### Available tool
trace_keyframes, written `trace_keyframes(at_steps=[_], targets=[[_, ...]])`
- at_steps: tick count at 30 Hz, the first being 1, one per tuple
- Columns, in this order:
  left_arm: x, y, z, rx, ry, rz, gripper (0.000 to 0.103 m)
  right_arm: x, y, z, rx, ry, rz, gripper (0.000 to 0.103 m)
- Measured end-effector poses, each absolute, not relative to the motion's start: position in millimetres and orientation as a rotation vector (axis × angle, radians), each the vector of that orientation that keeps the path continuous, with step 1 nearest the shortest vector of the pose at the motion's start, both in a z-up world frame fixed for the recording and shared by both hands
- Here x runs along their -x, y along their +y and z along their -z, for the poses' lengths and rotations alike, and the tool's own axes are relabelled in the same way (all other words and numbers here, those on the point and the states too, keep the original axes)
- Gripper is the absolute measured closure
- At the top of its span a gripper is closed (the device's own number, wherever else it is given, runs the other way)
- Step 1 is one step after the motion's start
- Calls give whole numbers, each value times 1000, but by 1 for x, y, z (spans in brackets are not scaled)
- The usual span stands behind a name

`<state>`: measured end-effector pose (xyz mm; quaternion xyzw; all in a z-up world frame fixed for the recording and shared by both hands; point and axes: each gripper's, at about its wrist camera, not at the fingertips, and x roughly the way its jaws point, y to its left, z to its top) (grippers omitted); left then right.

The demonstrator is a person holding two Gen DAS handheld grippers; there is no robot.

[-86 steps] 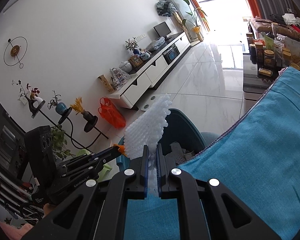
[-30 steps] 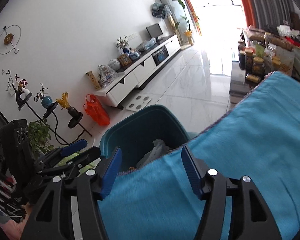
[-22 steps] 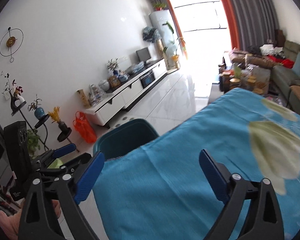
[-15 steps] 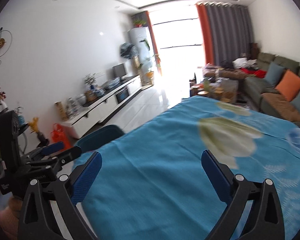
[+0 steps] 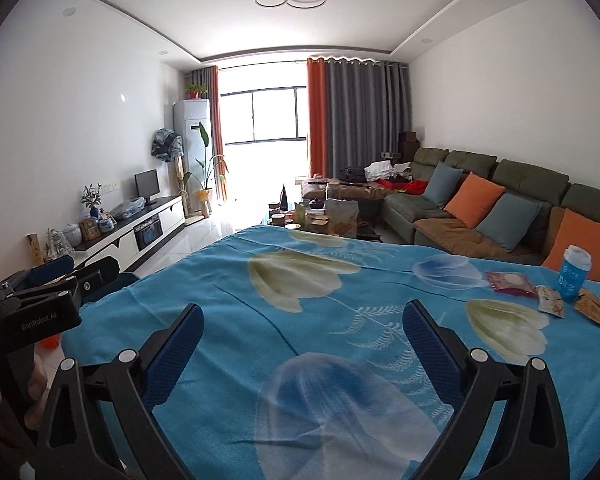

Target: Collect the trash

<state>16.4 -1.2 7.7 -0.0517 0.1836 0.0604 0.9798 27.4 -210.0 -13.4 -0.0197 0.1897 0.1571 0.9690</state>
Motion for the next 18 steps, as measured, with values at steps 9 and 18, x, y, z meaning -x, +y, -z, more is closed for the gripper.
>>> trace_keyframes(at_steps=[9, 18], targets=[[-5, -25, -10, 66, 304, -93, 5, -6, -231, 5, 4, 307, -253, 7], [3, -35, -11, 21, 259, -90, 5, 0, -239, 4, -18, 283, -229, 7]])
